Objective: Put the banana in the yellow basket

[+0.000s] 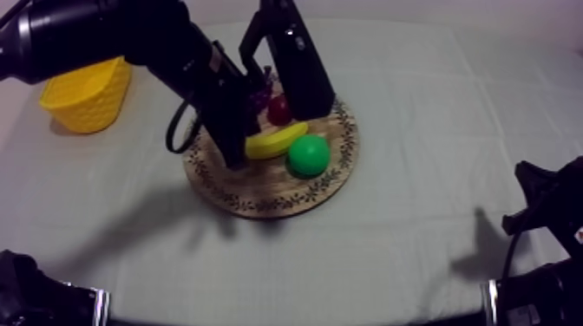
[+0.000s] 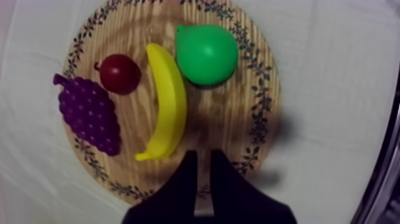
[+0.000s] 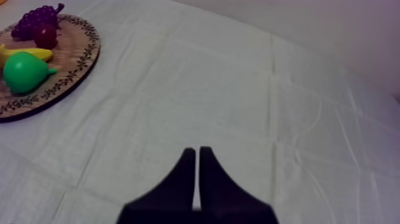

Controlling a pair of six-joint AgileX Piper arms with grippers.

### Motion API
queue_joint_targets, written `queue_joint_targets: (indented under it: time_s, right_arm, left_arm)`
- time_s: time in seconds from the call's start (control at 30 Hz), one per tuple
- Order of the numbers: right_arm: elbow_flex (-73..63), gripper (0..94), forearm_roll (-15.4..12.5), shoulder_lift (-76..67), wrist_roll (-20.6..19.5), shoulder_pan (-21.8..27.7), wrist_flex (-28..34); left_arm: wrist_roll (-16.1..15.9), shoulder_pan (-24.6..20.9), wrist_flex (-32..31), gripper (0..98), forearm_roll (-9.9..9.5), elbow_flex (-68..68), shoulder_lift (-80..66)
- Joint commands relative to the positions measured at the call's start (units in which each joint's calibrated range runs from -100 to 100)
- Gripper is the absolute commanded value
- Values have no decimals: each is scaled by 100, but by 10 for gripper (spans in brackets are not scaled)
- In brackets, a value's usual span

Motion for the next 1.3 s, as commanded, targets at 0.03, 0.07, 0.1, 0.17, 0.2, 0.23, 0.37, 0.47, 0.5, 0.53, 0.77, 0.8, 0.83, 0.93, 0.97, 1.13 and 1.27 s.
queue_joint_targets:
  time_s: [0.03, 0.07, 0.1, 0.17, 0.2, 0.23, 0.37, 0.47, 0.5, 0.53, 0.77, 0.8, 0.83, 0.93, 0.97, 1.13, 1.27]
  right_arm:
    - [4, 4, 0, -1, 2, -1, 1]
    - [4, 4, 0, -1, 2, -1, 1]
    - [4, 4, 0, -1, 2, -1, 1]
    - [4, 4, 0, -1, 2, -1, 1]
    - [4, 4, 0, -1, 2, -1, 1]
    - [4, 4, 0, -1, 2, -1, 1]
    - [4, 4, 0, -1, 2, -1, 1]
    - [4, 4, 0, -1, 2, -3, 1]
    - [4, 4, 0, -1, 2, -5, 1]
    - [4, 4, 0, -1, 2, -6, 1]
    - [4, 4, 0, -1, 2, -9, 1]
    - [4, 4, 0, -1, 2, -9, 1]
    - [4, 4, 0, -1, 2, -9, 1]
    - [4, 4, 0, -1, 3, -9, 1]
    - [4, 4, 0, -1, 3, -9, 1]
    - [4, 4, 0, -1, 2, -9, 1]
    - [4, 4, 0, -1, 2, -9, 1]
  left_arm:
    - [-362, -47, 40, 229, -41, 38, -16]
    - [-352, -57, 44, 258, -69, 63, -20]
    - [-336, -64, 47, 292, -107, 90, -23]
    - [-287, -72, 55, 365, -192, 141, -23]
    - [-268, -75, 62, 397, -228, 159, -20]
    - [-250, -72, 74, 423, -259, 164, -15]
    - [-204, -68, 166, 500, -349, 107, 34]
    - [-176, -67, 232, 553, -407, 44, 133]
    - [-161, -66, 244, 570, -427, 34, 175]
    - [-149, -68, 253, 584, -443, 20, 227]
    - [-126, -96, 171, 622, -477, -189, 876]
    - [-123, -98, 150, 625, -479, -223, 1000]
    - [-121, -99, 136, 627, -480, -260, 1128]
    - [-110, -103, 114, 632, -485, -428, 1539]
    - [-107, -107, 111, 632, -486, -501, 1678]
    - [-111, -121, 130, 636, -487, -952, 2354]
    - [-97, -182, 118, 641, -467, -1322, 2788]
